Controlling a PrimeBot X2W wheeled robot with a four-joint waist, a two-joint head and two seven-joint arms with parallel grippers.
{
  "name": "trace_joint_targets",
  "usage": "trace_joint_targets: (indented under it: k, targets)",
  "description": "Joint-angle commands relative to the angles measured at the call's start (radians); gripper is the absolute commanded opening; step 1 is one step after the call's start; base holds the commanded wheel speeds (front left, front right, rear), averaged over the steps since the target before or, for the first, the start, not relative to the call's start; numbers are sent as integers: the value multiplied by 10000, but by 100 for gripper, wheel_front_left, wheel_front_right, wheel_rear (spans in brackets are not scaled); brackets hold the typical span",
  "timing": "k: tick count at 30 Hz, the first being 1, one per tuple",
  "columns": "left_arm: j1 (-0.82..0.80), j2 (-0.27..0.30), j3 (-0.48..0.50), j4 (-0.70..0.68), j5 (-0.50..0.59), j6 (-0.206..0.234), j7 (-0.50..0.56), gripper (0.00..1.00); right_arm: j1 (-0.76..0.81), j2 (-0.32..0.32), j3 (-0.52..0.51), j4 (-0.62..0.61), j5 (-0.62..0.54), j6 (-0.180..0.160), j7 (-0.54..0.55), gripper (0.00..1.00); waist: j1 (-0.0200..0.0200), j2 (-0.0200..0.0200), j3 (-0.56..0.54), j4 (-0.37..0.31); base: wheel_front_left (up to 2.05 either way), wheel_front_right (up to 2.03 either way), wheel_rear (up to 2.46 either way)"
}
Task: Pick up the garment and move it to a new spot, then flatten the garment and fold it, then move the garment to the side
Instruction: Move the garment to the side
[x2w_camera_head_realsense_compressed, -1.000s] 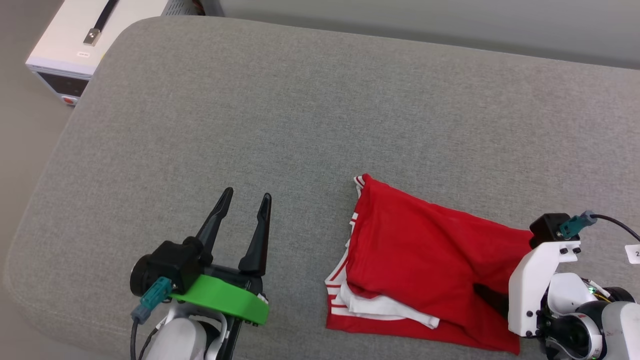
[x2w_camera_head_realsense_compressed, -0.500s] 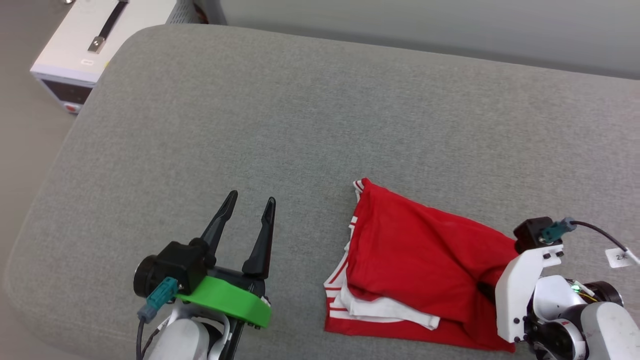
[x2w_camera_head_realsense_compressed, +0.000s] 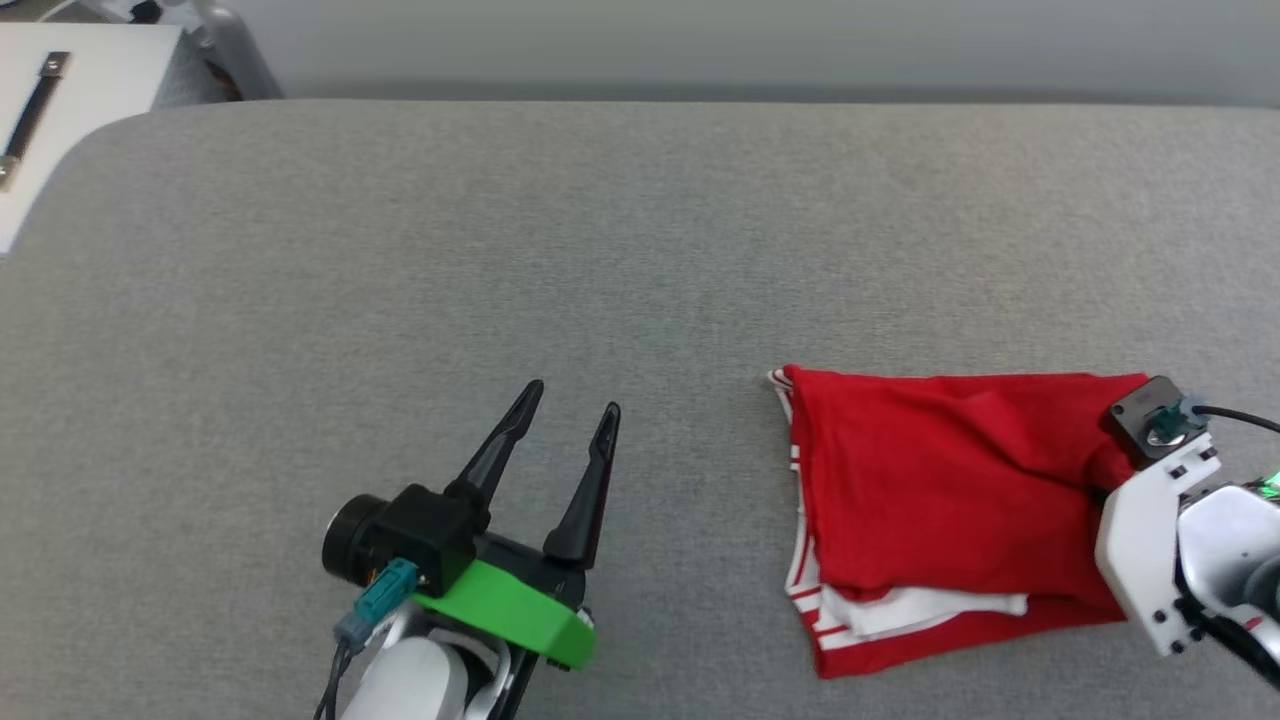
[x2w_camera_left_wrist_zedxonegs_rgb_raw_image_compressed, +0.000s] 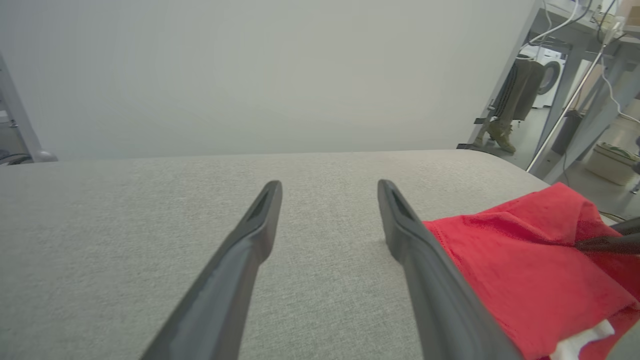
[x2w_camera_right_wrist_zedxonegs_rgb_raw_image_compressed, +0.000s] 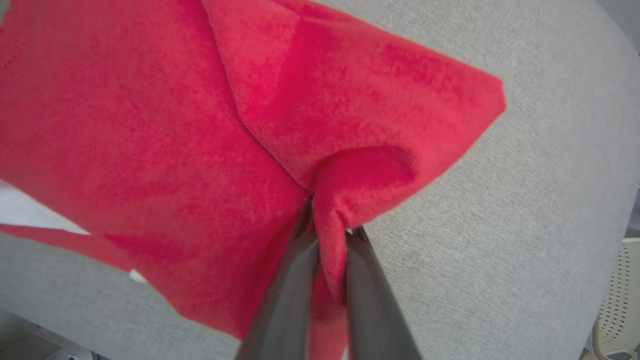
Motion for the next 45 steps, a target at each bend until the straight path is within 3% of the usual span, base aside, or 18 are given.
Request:
trace_joint_targets:
  k: [1, 4, 8, 18, 24, 38, 40, 45]
  targets:
    - [-314, 2, -145, -65, 70, -27, -57, 100, -262, -471, 96, -140, 4, -13, -135, 0, 0, -1, 739, -1035, 0, 0, 0]
    - [-666, 66, -286, -252, 4, -27, -57, 100, -651, -1628, 344, -253, 33, -13, -559, 0, 0, -1, 1366, -1554, 0, 0, 0]
    - [-1224, 465, -618, -442, 173, -27, -57, 100, -1259, -2656, 403, 188, -44, -13, -1379, 0, 0, -1, 2167, -2107, 0, 0, 0]
    - [-2186, 1215, -1214, -1237, 390, -27, -57, 100, -2379, -4144, 193, 2341, -726, -13, -3198, 0, 0, -1, 3609, -2786, 0, 0, 0]
    - [-2463, 1398, -1248, -1419, 389, -27, -57, 100, -2816, -4467, 86, 3733, -1331, -13, -4430, 0, 0, -1, 4059, -2684, 0, 0, 0]
    - [-2758, 1217, -1278, -2084, 612, -27, -57, 100, -3557, -3790, -1493, 6086, -2170, -13, -5876, 0, 0, -1, 4659, -2087, 0, 0, 0]
    - [-2773, 1285, -1304, -2045, 781, -27, -57, 100, -3705, -3622, -1720, 6223, -2363, -13, -5915, 100, 0, -1, 4645, -2032, 0, 0, 0]
    - [-2737, 1136, -1265, -1957, 815, -27, -57, 100, -3838, -3230, -2336, 6596, -3010, -13, -5802, 100, 0, -1, 4325, -1839, 0, 0, 0]
